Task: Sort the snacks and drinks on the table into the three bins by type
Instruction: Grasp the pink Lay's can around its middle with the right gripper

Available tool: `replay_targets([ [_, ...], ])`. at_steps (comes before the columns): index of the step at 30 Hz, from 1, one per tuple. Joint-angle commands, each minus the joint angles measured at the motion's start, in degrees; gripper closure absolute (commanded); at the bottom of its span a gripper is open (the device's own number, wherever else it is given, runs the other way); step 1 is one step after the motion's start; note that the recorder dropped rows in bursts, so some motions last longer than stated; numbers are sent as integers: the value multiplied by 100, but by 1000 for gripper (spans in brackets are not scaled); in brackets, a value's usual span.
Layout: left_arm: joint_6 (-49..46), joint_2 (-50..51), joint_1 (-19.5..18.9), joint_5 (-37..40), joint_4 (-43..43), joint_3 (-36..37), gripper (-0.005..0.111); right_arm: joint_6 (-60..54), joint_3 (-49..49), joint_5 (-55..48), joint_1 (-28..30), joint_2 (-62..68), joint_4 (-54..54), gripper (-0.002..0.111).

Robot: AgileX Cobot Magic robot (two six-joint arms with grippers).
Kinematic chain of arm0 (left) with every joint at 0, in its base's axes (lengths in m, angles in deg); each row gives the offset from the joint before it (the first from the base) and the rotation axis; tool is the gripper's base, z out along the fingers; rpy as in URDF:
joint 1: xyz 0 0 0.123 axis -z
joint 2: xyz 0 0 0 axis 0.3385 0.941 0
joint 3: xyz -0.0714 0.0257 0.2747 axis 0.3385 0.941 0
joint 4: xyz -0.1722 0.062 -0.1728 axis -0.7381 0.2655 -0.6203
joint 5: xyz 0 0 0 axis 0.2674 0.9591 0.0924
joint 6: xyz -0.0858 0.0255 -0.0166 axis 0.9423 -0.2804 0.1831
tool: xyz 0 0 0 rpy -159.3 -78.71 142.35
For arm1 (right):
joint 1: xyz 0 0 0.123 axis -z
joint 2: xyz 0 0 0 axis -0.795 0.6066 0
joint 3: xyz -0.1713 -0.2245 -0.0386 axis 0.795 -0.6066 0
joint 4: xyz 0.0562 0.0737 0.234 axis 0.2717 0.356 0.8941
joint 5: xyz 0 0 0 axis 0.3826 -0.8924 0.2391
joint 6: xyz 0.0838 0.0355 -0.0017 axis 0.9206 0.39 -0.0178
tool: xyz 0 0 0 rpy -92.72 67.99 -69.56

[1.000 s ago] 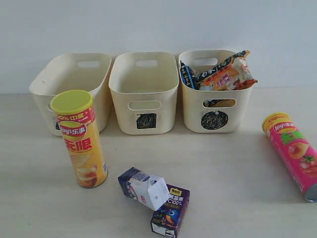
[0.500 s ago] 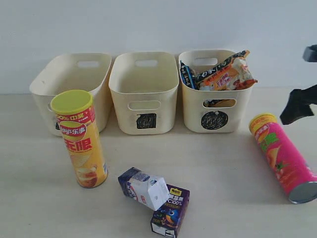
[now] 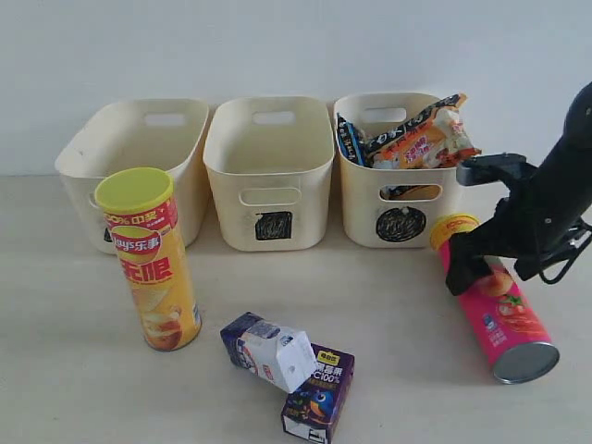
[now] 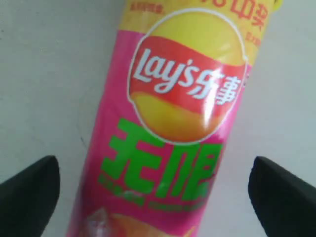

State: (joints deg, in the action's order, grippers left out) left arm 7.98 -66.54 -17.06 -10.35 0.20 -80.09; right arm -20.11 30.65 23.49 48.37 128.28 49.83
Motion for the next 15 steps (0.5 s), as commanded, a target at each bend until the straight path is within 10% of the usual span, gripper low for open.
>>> replay_targets([
  [1, 57, -23, -18, -63, -28, 20, 102, 69, -20, 232, -96, 123, -21, 15],
  [6, 57, -23, -18, -63, -28, 20, 102, 207, -20, 104, -95, 122, -11, 40],
  [10, 57, -23, -18, -63, -28, 20, 102, 43, -20, -260, -95, 122, -64, 106],
  [15, 57, -23, -18, -63, -28, 20, 102, 32, -20, -400, -95, -144, -78, 108],
])
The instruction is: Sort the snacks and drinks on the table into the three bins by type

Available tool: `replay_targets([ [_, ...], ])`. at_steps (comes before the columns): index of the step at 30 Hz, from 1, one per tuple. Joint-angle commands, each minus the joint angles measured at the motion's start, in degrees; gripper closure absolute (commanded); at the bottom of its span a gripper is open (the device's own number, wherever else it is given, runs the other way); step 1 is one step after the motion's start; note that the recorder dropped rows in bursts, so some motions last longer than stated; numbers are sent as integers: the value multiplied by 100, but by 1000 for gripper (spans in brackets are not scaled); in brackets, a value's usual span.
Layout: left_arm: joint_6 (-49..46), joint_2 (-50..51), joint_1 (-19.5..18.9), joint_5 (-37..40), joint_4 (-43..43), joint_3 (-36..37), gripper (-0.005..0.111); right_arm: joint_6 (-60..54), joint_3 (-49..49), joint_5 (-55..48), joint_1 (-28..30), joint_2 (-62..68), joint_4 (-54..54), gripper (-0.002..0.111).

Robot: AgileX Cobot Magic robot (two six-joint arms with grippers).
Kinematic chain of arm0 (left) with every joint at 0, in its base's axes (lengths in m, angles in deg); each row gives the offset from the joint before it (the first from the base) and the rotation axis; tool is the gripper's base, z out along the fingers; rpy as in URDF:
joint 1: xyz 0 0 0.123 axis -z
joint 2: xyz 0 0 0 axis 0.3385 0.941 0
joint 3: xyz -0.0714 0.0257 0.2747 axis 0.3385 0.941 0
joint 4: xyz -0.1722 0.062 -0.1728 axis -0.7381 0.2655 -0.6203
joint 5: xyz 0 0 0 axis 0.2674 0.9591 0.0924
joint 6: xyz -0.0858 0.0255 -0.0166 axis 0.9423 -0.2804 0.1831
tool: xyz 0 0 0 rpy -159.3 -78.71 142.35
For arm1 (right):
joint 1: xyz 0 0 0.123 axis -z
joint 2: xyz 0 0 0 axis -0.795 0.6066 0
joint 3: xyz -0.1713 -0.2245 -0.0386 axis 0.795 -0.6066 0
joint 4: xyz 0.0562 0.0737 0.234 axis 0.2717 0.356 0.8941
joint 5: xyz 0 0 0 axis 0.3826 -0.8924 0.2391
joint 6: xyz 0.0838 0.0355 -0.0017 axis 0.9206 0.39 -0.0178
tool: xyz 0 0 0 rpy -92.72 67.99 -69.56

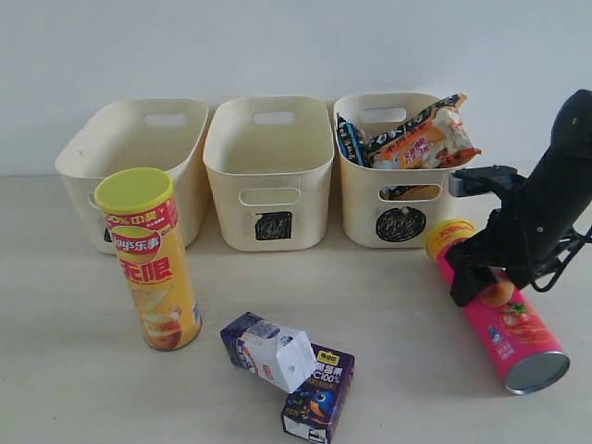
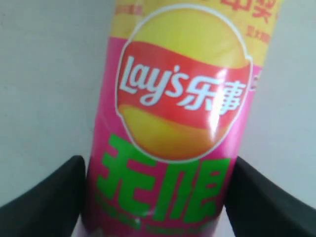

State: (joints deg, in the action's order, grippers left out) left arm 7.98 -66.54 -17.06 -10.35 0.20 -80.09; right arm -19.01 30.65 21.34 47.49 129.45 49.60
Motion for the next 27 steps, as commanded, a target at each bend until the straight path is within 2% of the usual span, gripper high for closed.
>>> replay_targets([
  [1, 57, -23, -18, -63, -28, 20, 102, -78, -20, -237, -7, -359, -54, 108],
  [11, 57, -23, -18, -63, -28, 20, 102, -352, -20, -1154, -7, -1348, 114, 108],
  [22, 57, -23, -18, -63, -28, 20, 102, -1876, -20, -1215, -19, -2200, 2178, 108],
  [27, 57, -23, -18, -63, -28, 20, 102, -2239, -20, -853, -443, -2243, 2670, 108],
])
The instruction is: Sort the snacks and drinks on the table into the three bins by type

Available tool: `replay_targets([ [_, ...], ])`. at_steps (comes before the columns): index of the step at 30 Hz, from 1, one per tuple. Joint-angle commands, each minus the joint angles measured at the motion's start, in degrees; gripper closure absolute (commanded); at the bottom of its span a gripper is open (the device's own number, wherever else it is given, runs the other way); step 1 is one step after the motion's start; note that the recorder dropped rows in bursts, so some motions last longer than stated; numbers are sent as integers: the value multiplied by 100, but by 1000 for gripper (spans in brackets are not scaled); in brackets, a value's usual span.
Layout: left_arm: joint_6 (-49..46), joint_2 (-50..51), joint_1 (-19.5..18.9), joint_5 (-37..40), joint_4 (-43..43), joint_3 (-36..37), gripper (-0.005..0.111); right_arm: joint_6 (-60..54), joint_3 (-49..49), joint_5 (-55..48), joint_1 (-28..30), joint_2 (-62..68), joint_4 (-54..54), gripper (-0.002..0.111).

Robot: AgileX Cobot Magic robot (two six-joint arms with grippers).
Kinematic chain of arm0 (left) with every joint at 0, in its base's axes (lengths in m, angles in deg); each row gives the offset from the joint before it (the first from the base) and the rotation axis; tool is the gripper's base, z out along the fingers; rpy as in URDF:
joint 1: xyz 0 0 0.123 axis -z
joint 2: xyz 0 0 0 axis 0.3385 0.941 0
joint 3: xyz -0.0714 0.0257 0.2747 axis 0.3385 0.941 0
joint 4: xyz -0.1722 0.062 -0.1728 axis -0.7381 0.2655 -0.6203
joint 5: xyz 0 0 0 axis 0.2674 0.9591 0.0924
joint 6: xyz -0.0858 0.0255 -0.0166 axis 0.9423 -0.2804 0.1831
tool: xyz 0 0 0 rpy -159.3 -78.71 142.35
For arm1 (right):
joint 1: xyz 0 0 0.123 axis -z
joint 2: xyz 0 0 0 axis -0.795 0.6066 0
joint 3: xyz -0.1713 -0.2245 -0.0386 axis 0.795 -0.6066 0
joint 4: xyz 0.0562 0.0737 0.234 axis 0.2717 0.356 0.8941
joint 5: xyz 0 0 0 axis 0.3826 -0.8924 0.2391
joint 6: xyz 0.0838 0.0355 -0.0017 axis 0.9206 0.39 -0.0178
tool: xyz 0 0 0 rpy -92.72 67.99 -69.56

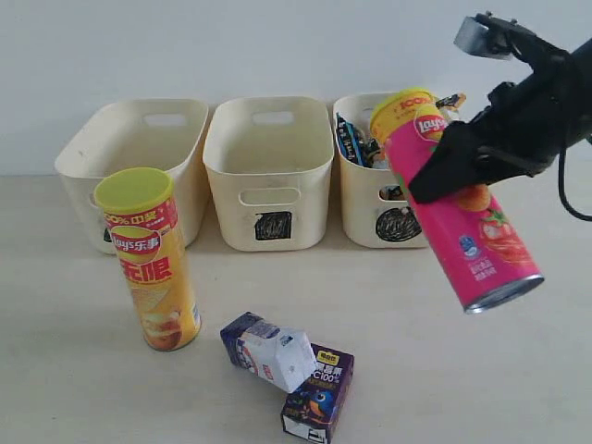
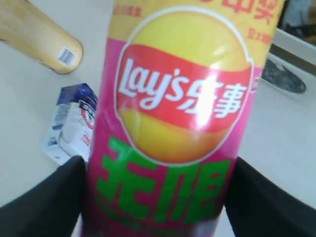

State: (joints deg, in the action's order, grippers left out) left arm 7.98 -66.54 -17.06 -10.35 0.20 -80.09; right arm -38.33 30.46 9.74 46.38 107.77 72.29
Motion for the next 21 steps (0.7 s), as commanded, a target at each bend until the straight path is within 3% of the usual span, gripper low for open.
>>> replay_targets([
  [1, 57, -23, -18, -63, -28, 20, 102, -376, -1, 501, -502, -74, 462, 108],
  [12, 57, -23, -18, -63, -28, 20, 102, -826, 37, 3754, -2620, -74, 1137, 108],
  [21, 57, -23, -18, -63, -28, 20, 102, -1611, 441, 5655, -3610, 360, 1125, 108],
])
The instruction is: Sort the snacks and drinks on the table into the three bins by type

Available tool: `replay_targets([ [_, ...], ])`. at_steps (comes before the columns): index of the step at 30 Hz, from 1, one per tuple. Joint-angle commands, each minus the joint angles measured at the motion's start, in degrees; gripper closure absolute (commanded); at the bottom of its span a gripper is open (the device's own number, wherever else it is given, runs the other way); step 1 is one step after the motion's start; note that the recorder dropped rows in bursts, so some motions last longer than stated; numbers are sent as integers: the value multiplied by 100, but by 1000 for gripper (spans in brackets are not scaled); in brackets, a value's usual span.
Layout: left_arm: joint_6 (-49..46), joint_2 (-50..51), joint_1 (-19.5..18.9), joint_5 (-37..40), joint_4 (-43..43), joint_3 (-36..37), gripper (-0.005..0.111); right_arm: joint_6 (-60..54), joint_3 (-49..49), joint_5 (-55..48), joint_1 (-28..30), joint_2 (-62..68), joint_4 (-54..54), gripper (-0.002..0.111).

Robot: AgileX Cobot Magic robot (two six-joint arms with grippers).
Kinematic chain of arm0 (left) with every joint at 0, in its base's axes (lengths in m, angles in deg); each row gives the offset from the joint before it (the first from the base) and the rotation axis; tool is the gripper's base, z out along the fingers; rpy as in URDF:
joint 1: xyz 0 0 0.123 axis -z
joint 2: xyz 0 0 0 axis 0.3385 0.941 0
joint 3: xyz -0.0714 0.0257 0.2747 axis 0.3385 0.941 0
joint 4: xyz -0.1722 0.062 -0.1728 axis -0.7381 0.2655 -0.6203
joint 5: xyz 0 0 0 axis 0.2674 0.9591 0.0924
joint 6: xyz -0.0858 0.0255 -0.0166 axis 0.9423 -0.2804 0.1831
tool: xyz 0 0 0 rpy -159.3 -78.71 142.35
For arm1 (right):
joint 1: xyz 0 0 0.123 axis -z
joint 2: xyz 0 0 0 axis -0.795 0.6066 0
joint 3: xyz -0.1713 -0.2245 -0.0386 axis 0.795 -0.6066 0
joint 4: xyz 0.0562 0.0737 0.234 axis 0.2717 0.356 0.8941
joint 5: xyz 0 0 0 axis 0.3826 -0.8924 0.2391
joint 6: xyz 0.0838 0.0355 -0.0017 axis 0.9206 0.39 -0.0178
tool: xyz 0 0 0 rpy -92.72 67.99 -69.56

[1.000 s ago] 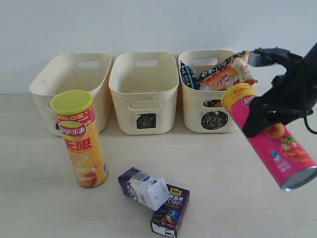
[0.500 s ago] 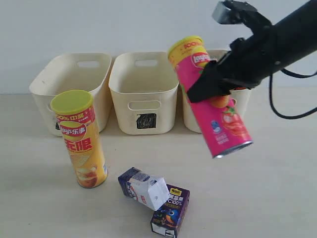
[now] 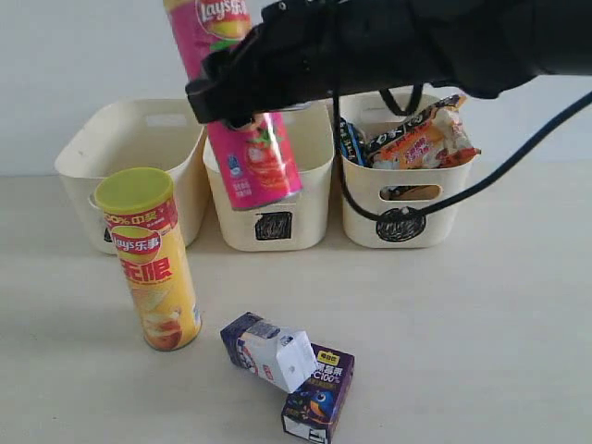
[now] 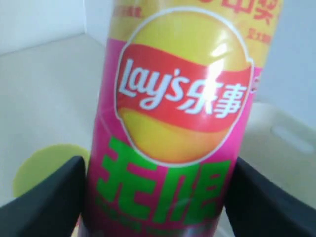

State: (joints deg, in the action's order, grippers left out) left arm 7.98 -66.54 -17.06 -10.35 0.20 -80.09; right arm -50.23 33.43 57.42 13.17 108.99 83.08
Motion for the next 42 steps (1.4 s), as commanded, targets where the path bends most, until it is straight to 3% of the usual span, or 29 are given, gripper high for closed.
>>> replay_targets([
  [1, 57, -23, -18, -63, -28, 20, 102, -544, 166, 1029, -362, 339, 45, 108],
  [12, 57, -23, -18, -63, -28, 20, 102, -810, 1231, 2420, -904, 1510, -221, 108],
  [29, 57, -23, -18, -63, -28, 20, 102, -742, 3960, 2592, -904, 3540, -538, 108],
  [42, 57, -23, -18, -63, -28, 20, 102, 285, 6115, 3010, -904, 5198, -574, 108],
])
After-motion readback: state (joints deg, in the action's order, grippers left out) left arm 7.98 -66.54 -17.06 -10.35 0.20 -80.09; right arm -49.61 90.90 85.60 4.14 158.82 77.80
